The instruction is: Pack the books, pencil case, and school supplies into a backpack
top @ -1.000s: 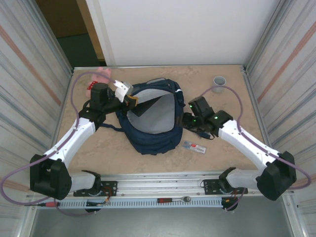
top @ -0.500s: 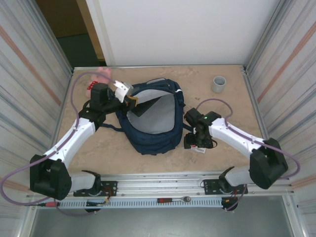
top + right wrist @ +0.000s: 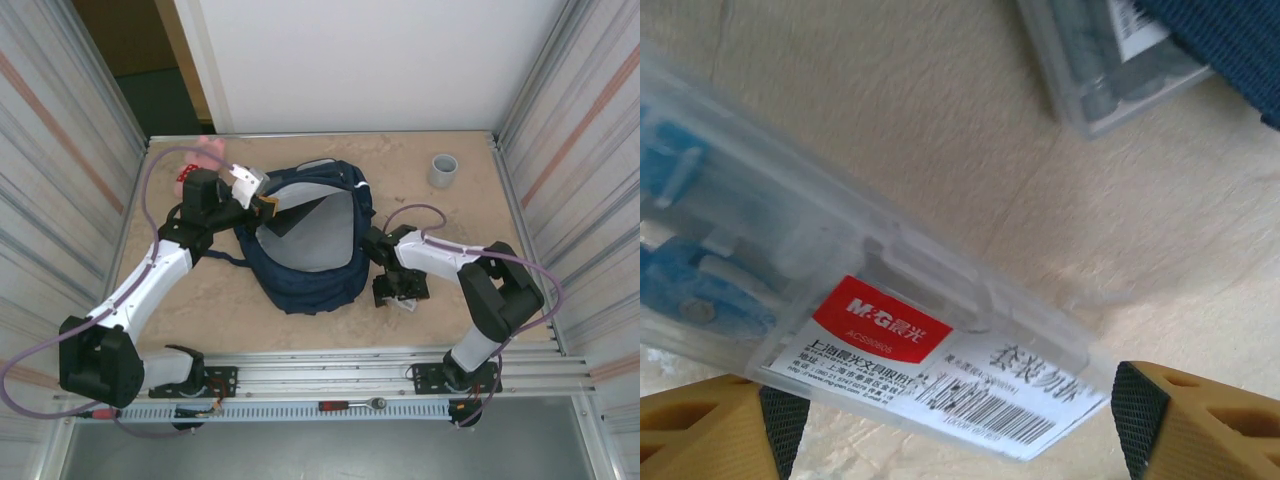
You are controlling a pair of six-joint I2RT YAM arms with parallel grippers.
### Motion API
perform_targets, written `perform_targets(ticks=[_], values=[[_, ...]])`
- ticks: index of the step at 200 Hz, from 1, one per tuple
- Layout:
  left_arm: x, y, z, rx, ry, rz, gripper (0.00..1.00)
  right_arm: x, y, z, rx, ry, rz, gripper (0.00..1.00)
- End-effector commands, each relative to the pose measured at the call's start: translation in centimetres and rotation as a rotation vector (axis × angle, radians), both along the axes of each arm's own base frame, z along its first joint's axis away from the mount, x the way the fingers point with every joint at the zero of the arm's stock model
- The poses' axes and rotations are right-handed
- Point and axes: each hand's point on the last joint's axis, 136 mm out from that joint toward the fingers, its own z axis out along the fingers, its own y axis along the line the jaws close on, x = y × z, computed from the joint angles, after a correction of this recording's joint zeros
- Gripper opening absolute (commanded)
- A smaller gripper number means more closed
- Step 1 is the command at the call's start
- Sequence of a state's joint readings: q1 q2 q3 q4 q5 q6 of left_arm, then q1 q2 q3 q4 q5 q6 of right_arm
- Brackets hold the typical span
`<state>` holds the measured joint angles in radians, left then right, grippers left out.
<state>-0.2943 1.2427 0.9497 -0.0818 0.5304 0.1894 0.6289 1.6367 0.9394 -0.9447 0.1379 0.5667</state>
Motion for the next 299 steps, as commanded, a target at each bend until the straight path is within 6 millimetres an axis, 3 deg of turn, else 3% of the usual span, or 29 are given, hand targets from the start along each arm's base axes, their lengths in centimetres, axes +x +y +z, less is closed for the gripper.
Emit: perform_targets(ticks=[1, 49, 82, 123, 162, 184, 218, 247, 274, 299], values=[[-0.5, 0.0, 4.2, -0.042, -0.145, -0.014, 0.00, 1.7, 0.0, 0.6, 0.040, -0.041, -0.043, 0.80], [-0.5, 0.0, 4.2, -0.044, -0.143, -0.017, 0.00, 2.0, 0.1, 0.9, 0.176, -0.030, -0.110, 0.80], [-0.4, -0.1, 4.0, -0.046, -0.136, -0.019, 0.00, 1.1, 0.3, 0.0, 0.216, 0.000, -0.136, 0.79], [-0.5, -0.2, 4.2, -0.049, -0.140, -0.026, 0.00, 1.7, -0.4, -1.1, 0.247, -0.002, -0.192, 0.74], [-0.6, -0.1, 4.1, -0.046, -0.137, -0.023, 0.00, 1.7, -0.2, -1.7, 0.275, 0.004, -0.204, 0.44], [-0.5, -0.1, 4.1, -0.047, -0.134, -0.020, 0.00, 1.4, -0.5, -1.2, 0.269, -0.009, -0.207, 0.36], [-0.6, -0.1, 4.3, -0.048, -0.139, -0.020, 0.00, 2.2, 0.1, 3.0, 0.292, -0.137, -0.196, 0.35], [-0.6, -0.1, 4.5, -0.053, -0.142, -0.022, 0.00, 3.7, 2.3, 9.3, 0.439, -0.327, -0.210, 0.35], [-0.7, -0.2, 4.6, -0.064, -0.139, -0.025, 0.00, 5.5, 6.4, 14.9, 0.711, -0.512, -0.262, 0.36], [-0.8, -0.3, 4.9, -0.077, -0.141, -0.030, 0.00, 6.5, 11.0, 18.3, 0.934, -0.613, -0.298, 0.36]])
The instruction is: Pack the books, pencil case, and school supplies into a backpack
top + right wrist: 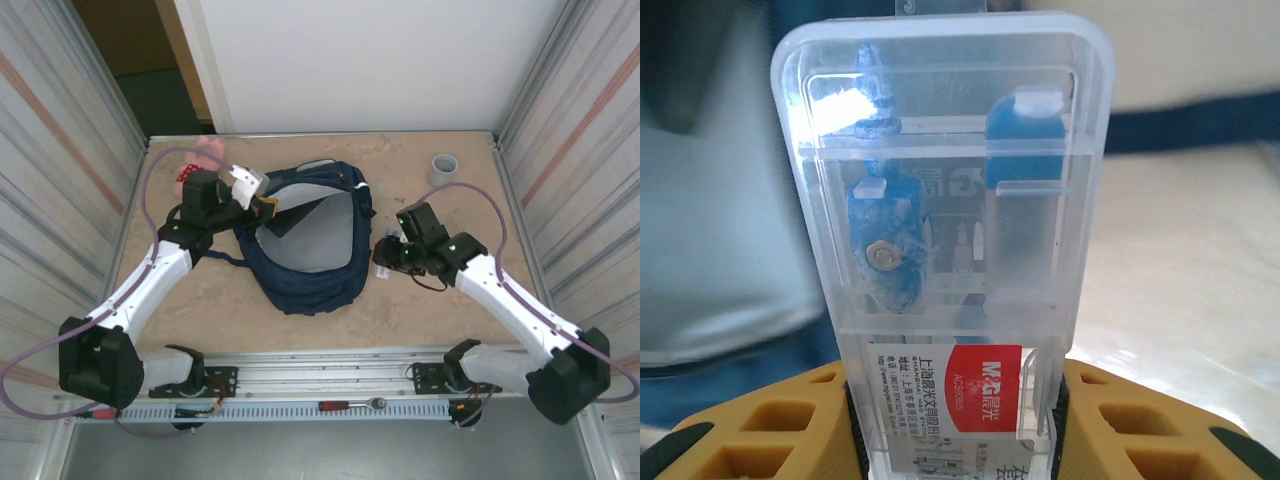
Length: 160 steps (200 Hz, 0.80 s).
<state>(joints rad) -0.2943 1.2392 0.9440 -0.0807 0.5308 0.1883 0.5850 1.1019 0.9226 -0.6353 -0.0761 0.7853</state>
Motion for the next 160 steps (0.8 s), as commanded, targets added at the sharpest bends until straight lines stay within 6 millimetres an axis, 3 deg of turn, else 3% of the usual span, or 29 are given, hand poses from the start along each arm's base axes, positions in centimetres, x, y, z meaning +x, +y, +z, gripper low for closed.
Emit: perform_targets(ticks=[1, 28, 52, 107, 142, 160], values=[[-0.7, -0.3, 5.0, -0.077, -0.142, -0.030, 0.00, 1.5, 4.6, 3.6, 0.257, -0.091, -0.060, 0.36], [-0.8, -0.5, 5.2, -0.087, -0.144, -0.043, 0.00, 2.1, 8.5, 4.9, 0.330, -0.086, -0.042, 0.37], [-0.9, -0.7, 5.4, -0.094, -0.150, -0.056, 0.00, 3.5, 11.2, 4.6, 0.356, -0.048, -0.050, 0.38], [-1.4, -1.2, 6.1, -0.123, -0.154, -0.088, 0.00, 7.9, 17.0, 1.1, 0.523, 0.037, -0.132, 0.41], [-1.5, -1.2, 6.4, -0.125, -0.164, -0.093, 0.00, 10.7, 17.2, -1.7, 0.472, 0.077, -0.180, 0.46], [-1.5, -1.2, 6.5, -0.125, -0.167, -0.095, 0.00, 11.6, 17.0, -3.1, 0.479, 0.094, -0.222, 0.56]])
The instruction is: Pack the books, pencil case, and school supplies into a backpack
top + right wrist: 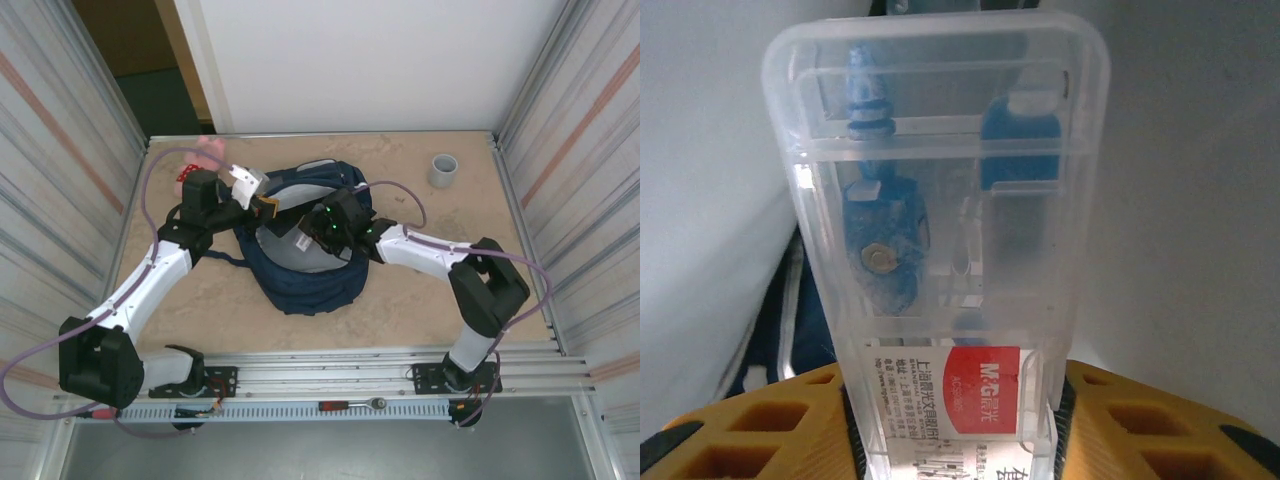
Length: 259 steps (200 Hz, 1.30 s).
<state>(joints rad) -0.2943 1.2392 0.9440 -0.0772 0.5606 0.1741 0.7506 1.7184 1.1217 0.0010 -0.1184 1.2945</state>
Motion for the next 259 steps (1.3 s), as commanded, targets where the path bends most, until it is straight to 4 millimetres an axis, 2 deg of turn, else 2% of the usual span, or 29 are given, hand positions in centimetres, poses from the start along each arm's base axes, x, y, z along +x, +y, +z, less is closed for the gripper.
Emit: perform_targets(ticks=[1, 21, 58, 79, 110, 131, 154, 174, 187, 202, 223, 239, 259], values=[[-1.1, -0.9, 6.3, -0.106, -0.178, -0.071, 0.00, 2.3, 0.4, 0.7, 0.072, -0.009, -0.063, 0.57], [-1.2, -0.8, 6.2, -0.100, -0.175, -0.071, 0.00, 2.6, 0.2, 0.0, 0.092, 0.009, -0.080, 0.68], [-1.3, -0.8, 5.2, -0.073, -0.169, -0.081, 0.00, 1.3, -0.8, 1.3, 0.071, -0.055, -0.064, 0.73], [-1.8, -0.9, 4.4, -0.048, -0.172, -0.107, 0.00, -0.3, -2.6, 2.3, 0.034, -0.101, -0.061, 0.73], [-3.1, -1.3, 2.8, 0.016, -0.199, -0.198, 0.00, -3.7, -6.8, 3.4, -0.083, -0.170, -0.068, 0.71], [-5.8, -3.0, -0.2, 0.161, -0.229, -0.348, 0.01, -5.6, -10.4, 4.9, -0.187, -0.263, -0.088, 0.70], [-9.4, -5.4, -4.7, 0.348, -0.250, -0.561, 0.04, -7.0, -14.0, 6.6, -0.243, -0.342, -0.110, 0.72], [-11.8, -5.9, -8.7, 0.479, -0.177, -0.694, 0.08, -7.7, -16.2, 8.0, -0.260, -0.389, -0.103, 0.74], [-13.1, -5.8, -11.1, 0.556, -0.123, -0.760, 0.12, -7.9, -17.0, 8.6, -0.263, -0.411, -0.075, 0.75], [-13.6, -5.4, -13.1, 0.643, -0.090, -0.797, 0.19, -8.0, -17.6, 8.8, -0.271, -0.432, -0.046, 0.75], [-14.0, -4.8, -14.6, 0.714, -0.035, -0.826, 0.33, -8.2, -18.5, 9.2, -0.306, -0.472, -0.017, 0.74], [-13.8, -4.7, -14.3, 0.721, -0.026, -0.815, 0.52, -8.2, -18.7, 9.9, -0.342, -0.524, 0.014, 0.74], [-13.1, -5.4, -11.7, 0.623, -0.051, -0.751, 0.69, -8.2, -18.7, 10.9, -0.387, -0.597, 0.068, 0.73]])
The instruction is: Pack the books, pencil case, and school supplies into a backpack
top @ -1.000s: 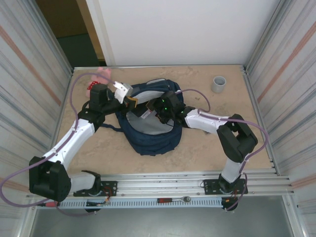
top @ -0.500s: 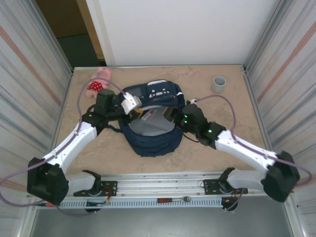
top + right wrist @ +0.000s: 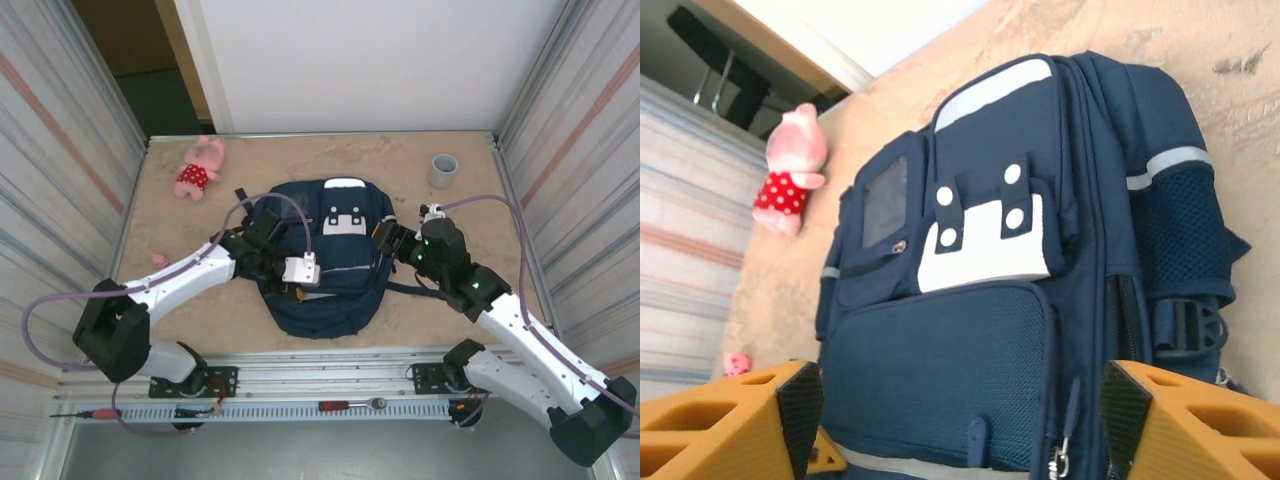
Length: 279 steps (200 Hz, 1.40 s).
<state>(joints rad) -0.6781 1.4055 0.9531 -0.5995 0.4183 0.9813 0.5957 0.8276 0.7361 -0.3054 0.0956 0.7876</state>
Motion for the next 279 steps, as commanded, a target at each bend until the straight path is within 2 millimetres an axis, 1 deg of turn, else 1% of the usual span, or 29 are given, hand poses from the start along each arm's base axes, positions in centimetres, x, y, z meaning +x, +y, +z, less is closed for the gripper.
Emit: perform_targets(ticks=[1, 14, 23, 36, 45, 60, 66, 79, 82, 91, 103, 116, 127, 146, 162, 172, 184, 191, 196, 208, 214, 223, 233, 244, 260, 266, 279], values=[[0.4, 0.3, 2.6, -0.052, -0.004, 0.033, 0.69, -0.5, 0.0, 1.0, -0.121, -0.089, 0.106, 0.74], [0.8, 0.1, 5.4, -0.183, 0.023, 0.092, 0.76, -0.7, 0.5, 1.1, -0.161, -0.120, 0.170, 0.85], [1.4, 0.3, 7.5, -0.282, 0.038, 0.143, 0.80, -1.0, 1.0, 0.8, -0.189, -0.134, 0.231, 0.89], [2.3, 0.9, 10.5, -0.428, 0.059, 0.216, 0.82, -1.6, 2.5, 0.5, -0.240, -0.183, 0.386, 0.87], [3.7, 2.0, 11.9, -0.513, 0.059, 0.318, 0.83, -1.8, 3.2, 0.4, -0.280, -0.198, 0.455, 0.85], [5.8, 4.2, 13.7, -0.621, 0.074, 0.493, 0.85, -2.3, 4.3, 0.3, -0.380, -0.217, 0.566, 0.84], [6.8, 5.2, 14.1, -0.660, 0.093, 0.585, 0.85, -2.5, 4.8, 0.3, -0.442, -0.234, 0.609, 0.84], [8.5, 7.4, 14.5, -0.734, 0.153, 0.752, 0.86, -3.6, 6.5, -0.4, -0.606, -0.285, 0.747, 0.83], [8.8, 8.0, 14.5, -0.748, 0.170, 0.788, 0.86, -3.9, 7.1, -1.1, -0.651, -0.283, 0.793, 0.83], [9.7, 9.6, 14.1, -0.781, 0.220, 0.888, 0.86, -4.8, 8.5, -2.2, -0.757, -0.302, 0.901, 0.83], [10.7, 11.6, 13.0, -0.793, 0.277, 1.019, 0.85, -5.9, 10.2, -3.6, -0.861, -0.310, 1.024, 0.84], [11.1, 12.9, 11.8, -0.799, 0.324, 1.096, 0.84, -6.9, 12.0, -5.1, -0.943, -0.309, 1.139, 0.84], [11.2, 13.4, 11.0, -0.799, 0.352, 1.127, 0.84, -7.4, 13.3, -6.4, -1.011, -0.321, 1.213, 0.84], [10.8, 13.2, 10.8, -0.812, 0.369, 1.119, 0.84, -7.9, 15.3, -8.4, -1.088, -0.353, 1.307, 0.85], [10.6, 13.2, 10.6, -0.821, 0.370, 1.121, 0.83, -7.8, 16.5, -9.9, -1.104, -0.365, 1.346, 0.85], [10.6, 13.4, 10.2, -0.814, 0.371, 1.133, 0.83, -7.5, 16.9, -10.8, -1.114, -0.369, 1.354, 0.84], [10.5, 13.6, 9.7, -0.796, 0.378, 1.156, 0.83, -6.8, 16.9, -11.8, -1.146, -0.371, 1.346, 0.80], [10.4, 13.7, 9.2, -0.781, 0.388, 1.173, 0.83, -6.2, 16.8, -12.3, -1.159, -0.370, 1.329, 0.75], [10.4, 13.8, 8.8, -0.769, 0.393, 1.187, 0.83, -5.8, 16.8, -12.5, -1.163, -0.371, 1.317, 0.69], [10.4, 14.2, 7.6, -0.740, 0.412, 1.227, 0.83, -5.1, 16.7, -12.5, -1.151, -0.373, 1.301, 0.51], [10.4, 14.3, 7.2, -0.727, 0.418, 1.238, 0.83, -5.0, 16.6, -12.2, -1.138, -0.376, 1.300, 0.43], [10.2, 14.2, 6.8, -0.713, 0.431, 1.233, 0.82, -5.1, 16.5, -11.5, -1.113, -0.388, 1.320, 0.35], [10.0, 13.7, 6.8, -0.710, 0.437, 1.185, 0.81, -5.5, 16.1, -10.7, -1.088, -0.407, 1.355, 0.28], [9.7, 13.1, 7.4, -0.713, 0.416, 1.109, 0.80, -5.8, 15.5, -9.6, -1.065, -0.440, 1.385, 0.18], [9.4, 12.4, 8.5, -0.705, 0.335, 0.971, 0.76, -6.5, 14.4, -8.0, -1.025, -0.513, 1.450, 0.04], [9.2, 12.2, 8.9, -0.697, 0.300, 0.919, 0.75, -6.5, 14.0, -7.3, -1.007, -0.539, 1.461, 0.00], [8.9, 11.8, 9.2, -0.667, 0.236, 0.819, 0.71, -6.5, 13.4, -5.4, -0.927, -0.586, 1.479, 0.00]])
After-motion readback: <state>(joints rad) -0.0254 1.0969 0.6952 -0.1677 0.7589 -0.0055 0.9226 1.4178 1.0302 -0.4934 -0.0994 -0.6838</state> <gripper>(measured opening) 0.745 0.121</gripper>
